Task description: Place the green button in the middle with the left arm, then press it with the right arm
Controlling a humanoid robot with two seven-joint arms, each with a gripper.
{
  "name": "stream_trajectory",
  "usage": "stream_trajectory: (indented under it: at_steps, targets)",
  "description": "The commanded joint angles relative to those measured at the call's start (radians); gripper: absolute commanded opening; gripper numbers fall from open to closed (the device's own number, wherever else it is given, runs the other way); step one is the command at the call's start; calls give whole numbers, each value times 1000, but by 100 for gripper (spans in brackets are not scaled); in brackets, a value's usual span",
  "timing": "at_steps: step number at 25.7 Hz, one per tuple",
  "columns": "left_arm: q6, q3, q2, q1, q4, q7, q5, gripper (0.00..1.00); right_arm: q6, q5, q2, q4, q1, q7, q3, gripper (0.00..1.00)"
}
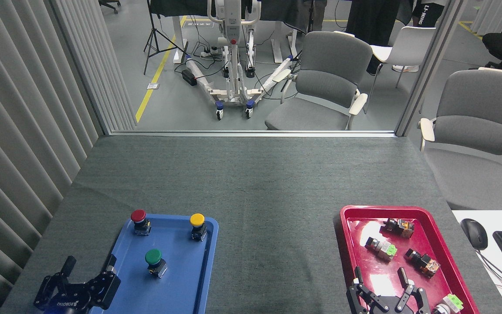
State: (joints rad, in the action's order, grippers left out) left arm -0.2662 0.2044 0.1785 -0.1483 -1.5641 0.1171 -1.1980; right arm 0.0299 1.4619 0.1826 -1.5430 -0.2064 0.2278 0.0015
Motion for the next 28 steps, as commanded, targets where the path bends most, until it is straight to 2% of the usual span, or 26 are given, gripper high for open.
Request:
stream_trajectory:
  at_steps: [1,6,28]
  targets:
    - [-8,0,2,-1,-1,1,0,100,1,0,-2,1,1,1,0,100]
    - [-50,0,2,-1,6,1,0,100,1,0,-5,1,1,1,0,100]
    - [-47,0,7,-1,10,-22,-14,99,1,2,-15,1,2,1,0,100]
